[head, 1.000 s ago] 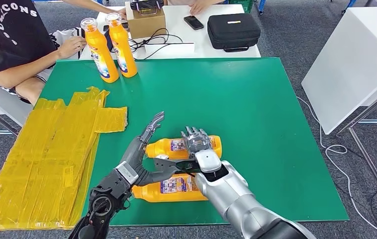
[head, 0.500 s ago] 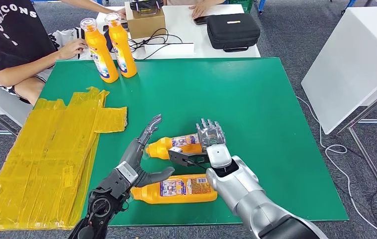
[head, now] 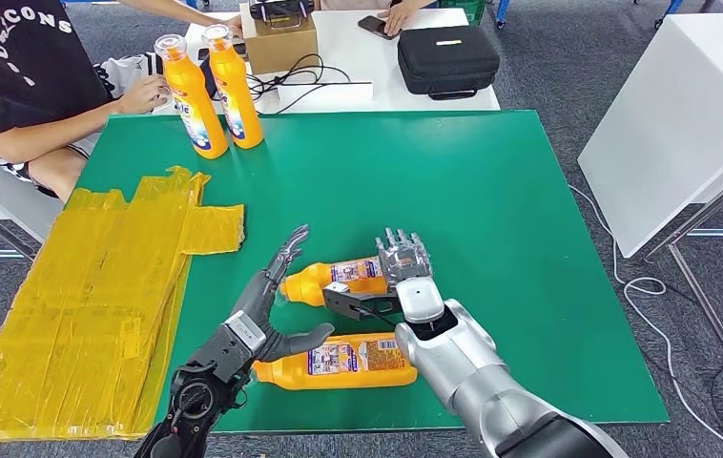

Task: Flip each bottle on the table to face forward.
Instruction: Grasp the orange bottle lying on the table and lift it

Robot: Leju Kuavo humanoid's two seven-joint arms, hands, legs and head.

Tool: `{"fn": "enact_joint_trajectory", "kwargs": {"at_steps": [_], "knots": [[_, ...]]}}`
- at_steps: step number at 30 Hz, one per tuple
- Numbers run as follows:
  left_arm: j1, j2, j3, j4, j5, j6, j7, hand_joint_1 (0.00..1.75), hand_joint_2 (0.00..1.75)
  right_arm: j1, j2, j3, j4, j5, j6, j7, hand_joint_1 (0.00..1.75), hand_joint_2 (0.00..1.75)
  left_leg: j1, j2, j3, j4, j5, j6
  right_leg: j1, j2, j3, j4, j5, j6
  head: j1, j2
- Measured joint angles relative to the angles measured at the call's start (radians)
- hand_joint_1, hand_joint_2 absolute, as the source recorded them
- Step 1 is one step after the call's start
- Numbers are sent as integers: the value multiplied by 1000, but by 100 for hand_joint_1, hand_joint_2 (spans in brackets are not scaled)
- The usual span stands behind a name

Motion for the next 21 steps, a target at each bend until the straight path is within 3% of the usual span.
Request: {"fn": "enact_joint_trajectory", "kwargs": {"at_steps": [2, 3, 6, 7, 21], "knots": [[0, 0, 0, 1, 0, 1, 0, 0, 175, 0, 0, -5, 2, -6, 7, -8, 4, 175, 0, 0, 0, 0, 0, 0, 0, 0, 0, 0, 0, 0, 0, 0], [-1, 0, 0, 3, 0, 1, 0, 0, 175, 0, 0, -9, 4, -12, 13, -16, 39, 175, 0, 0, 0, 0, 0, 0, 0, 0, 0, 0, 0, 0, 0, 0], [-4, 0, 0, 8, 2, 2, 0, 0, 175, 0, 0, -25, 10, -38, 32, -50, 164, 175, 0, 0, 0, 0, 0, 0, 0, 0, 0, 0, 0, 0, 0, 0], [-5, 0, 0, 9, 3, 3, 0, 0, 175, 1, 0, -30, 13, -45, 37, -58, 174, 175, 0, 0, 0, 0, 0, 0, 0, 0, 0, 0, 0, 0, 0, 0], [29, 5, -23, -64, -36, 31, -21, 0, 175, -7, -8, -78, 46, -71, 67, -73, 175, 175, 0, 0, 2, 0, 0, 0, 0, 0, 2, 0, 0, 0, 0, 0]]}}
